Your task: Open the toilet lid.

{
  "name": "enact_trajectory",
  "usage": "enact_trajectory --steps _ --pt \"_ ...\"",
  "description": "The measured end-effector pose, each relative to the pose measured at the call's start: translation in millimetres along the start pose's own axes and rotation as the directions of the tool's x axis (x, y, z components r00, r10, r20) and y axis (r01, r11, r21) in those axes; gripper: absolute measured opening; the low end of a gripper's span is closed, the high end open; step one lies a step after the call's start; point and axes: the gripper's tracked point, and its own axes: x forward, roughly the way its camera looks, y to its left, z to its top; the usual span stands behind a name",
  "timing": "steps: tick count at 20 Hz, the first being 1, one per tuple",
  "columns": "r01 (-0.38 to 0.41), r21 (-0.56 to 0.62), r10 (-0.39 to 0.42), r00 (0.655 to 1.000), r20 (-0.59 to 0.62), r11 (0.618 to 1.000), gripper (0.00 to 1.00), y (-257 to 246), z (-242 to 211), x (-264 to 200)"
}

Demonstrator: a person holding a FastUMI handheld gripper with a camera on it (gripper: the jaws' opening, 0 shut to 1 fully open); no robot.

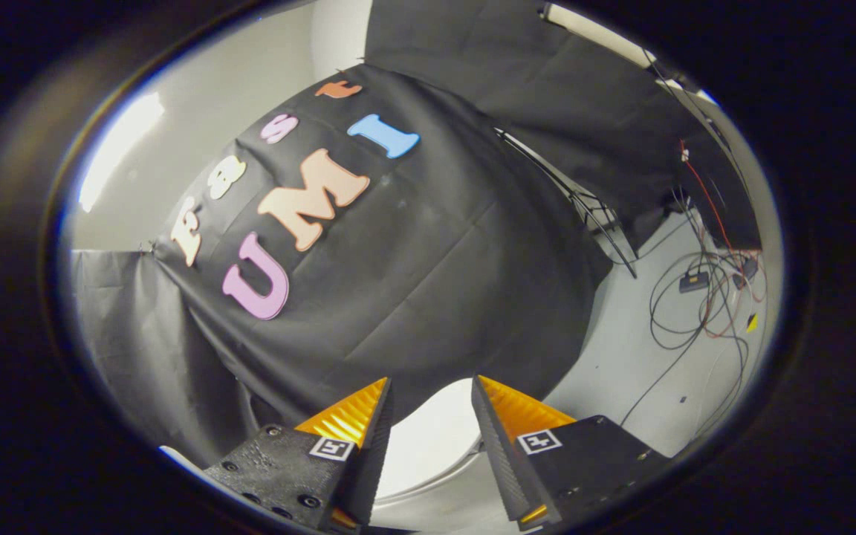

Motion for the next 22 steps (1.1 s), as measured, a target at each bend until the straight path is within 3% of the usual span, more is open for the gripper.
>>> enact_trajectory --steps 7,15,22 --pt "0.072 0.195 -0.061 0.996 -0.061 0.978 0.65 -29.1 -52.0 35.7" --pt "0.217 0.348 -0.169 0.972 -0.163 0.912 0.65 -74.9 -127.6 54.5" --pt "0.234 0.447 -0.146 0.964 -0.223 0.863 0.65 -94.4 -161.6 86.9"
